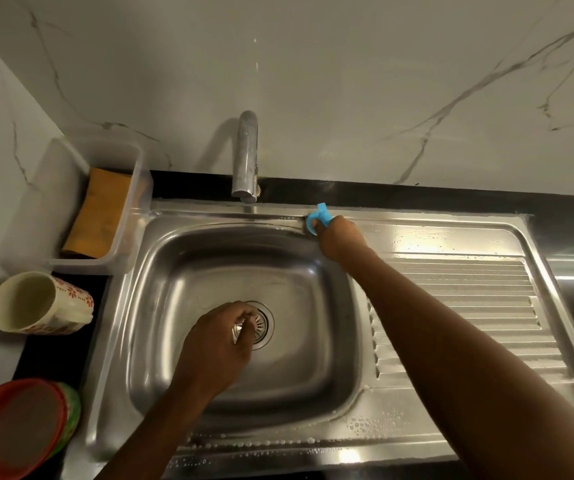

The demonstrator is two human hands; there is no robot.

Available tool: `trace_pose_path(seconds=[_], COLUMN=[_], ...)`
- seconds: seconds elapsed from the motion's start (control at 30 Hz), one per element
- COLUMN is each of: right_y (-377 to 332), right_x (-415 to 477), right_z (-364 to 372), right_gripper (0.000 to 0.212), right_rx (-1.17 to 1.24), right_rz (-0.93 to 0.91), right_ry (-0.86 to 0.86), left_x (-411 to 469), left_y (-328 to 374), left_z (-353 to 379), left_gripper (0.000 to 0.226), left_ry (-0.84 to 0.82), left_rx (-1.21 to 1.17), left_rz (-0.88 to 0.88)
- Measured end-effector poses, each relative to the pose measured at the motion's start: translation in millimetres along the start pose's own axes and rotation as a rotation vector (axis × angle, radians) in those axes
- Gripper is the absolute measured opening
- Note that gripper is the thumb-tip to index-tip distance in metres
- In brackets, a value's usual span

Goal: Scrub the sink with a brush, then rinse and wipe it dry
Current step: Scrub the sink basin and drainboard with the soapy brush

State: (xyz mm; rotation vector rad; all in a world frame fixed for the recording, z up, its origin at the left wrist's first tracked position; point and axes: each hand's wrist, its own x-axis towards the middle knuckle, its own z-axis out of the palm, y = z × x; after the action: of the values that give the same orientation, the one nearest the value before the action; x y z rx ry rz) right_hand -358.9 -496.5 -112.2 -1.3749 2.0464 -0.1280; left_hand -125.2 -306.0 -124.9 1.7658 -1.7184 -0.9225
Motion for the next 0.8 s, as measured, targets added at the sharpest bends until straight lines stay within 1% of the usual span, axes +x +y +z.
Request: trace_pose_path(seconds=[0.07, 0.17, 0.23, 0.3, 0.37, 0.5, 0.63, 0.7, 0.8], right_y=[-20, -50, -63, -61, -43, 11, 68, 80, 74], right_x=[-3, -9, -14, -17, -14, 0, 11, 13, 13], right_z=[20, 53, 67, 66, 53, 10, -47, -58, -48], right_gripper=[0.035, 0.038, 0.043, 0.043, 0.038, 0.034, 0.044, 0.050, 0.050], right_rx=[0.033, 0.020, 0.003, -0.032, -0.042, 0.008, 0.039, 0.090, 0.159], right_rz=[-0.054, -0.104, -0.139, -0.168, -0.167, -0.082, 0.120, 0.205, 0.220], right_ry=[-0.039, -0.103, -0.105, -0.090, -0.073, 0.023, 0.111, 0.135, 0.157], left_x=[0, 0, -2, -4, -5, -7, -7, -8, -9], left_y=[-1, 0, -1, -2, -4, -4, -5, -7, -12], left_z=[-3, -6, -9, -11, -11, -7, -3, -4, -7], left_gripper=[0.013, 0.013, 0.014, 0.014, 0.013, 0.013, 0.013, 0.014, 0.015], left_ry=[-0.006, -0.003, 0.018, 0.026, 0.017, -0.006, -0.019, -0.018, -0.010], left_rx=[-0.002, 0.023, 0.030, 0.026, 0.027, 0.013, -0.006, -0.016, -0.013], left_rz=[0.000, 0.006, -0.003, -0.017, -0.011, -0.027, -0.010, -0.011, -0.007])
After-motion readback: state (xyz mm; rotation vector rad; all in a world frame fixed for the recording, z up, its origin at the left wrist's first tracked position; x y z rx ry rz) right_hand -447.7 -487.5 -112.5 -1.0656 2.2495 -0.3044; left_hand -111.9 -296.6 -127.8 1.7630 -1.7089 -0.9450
